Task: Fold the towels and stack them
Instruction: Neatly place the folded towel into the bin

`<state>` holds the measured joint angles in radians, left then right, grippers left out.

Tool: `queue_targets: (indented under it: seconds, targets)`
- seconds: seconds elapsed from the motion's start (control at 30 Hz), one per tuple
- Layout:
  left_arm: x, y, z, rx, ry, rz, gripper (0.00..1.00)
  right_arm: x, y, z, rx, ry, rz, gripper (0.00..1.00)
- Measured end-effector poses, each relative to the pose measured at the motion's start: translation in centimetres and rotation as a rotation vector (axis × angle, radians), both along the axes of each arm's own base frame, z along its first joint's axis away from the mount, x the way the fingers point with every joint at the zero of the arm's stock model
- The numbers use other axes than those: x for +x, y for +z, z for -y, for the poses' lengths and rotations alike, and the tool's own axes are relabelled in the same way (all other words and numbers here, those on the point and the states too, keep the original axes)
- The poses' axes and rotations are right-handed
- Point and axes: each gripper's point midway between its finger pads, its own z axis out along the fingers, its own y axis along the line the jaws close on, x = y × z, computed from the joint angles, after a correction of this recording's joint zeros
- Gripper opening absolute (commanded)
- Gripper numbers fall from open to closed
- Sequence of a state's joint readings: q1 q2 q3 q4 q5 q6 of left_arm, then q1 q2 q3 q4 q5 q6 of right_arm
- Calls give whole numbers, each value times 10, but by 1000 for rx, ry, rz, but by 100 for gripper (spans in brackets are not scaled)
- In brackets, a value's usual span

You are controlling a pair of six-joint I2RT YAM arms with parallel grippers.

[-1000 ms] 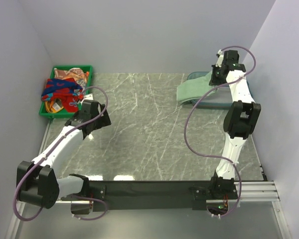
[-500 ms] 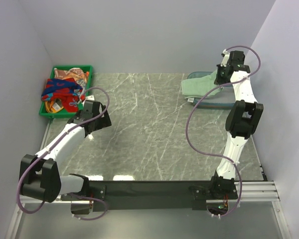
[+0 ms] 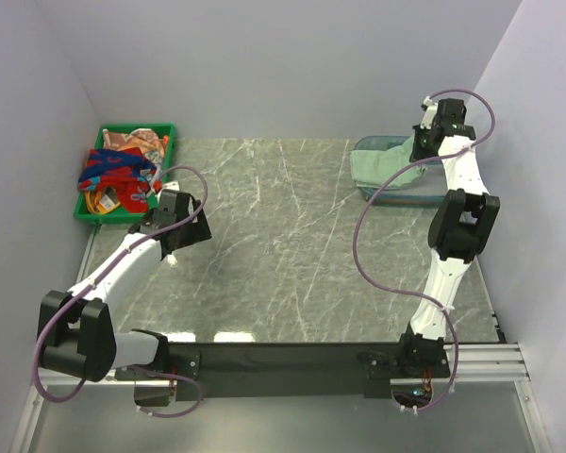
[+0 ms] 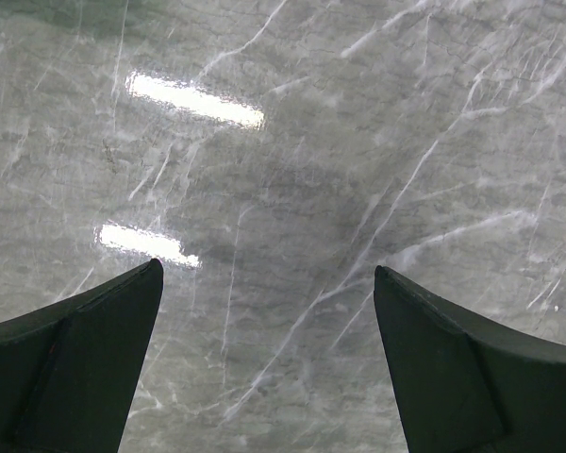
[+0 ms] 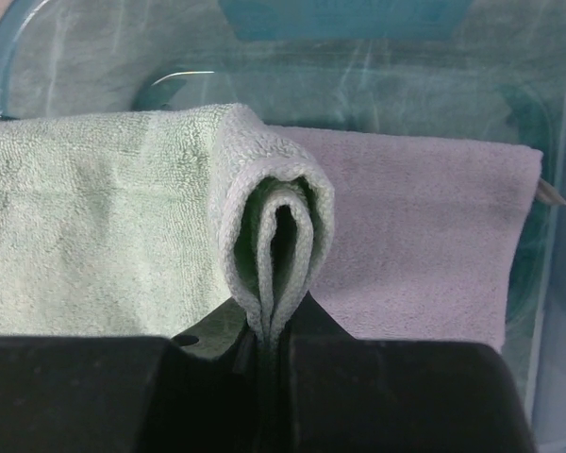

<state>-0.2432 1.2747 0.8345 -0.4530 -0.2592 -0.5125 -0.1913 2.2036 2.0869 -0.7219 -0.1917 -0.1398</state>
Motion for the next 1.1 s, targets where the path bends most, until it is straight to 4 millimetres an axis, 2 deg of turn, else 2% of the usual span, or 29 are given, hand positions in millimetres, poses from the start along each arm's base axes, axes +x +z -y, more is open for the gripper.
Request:
queue_targets:
  seconds: [0.23,0.6,1.1]
  targets:
    - [0,-3,0,2,0,-10,99,-5,-12,8,-15,-16,-27,0]
    - [0,-5,1,-3,-5,-16,99,-5,-12,11,-21,-23,-24,0]
    - [-1,-5,3,-9,-13,-18,100,-2,6,15,-39,-23,15,0]
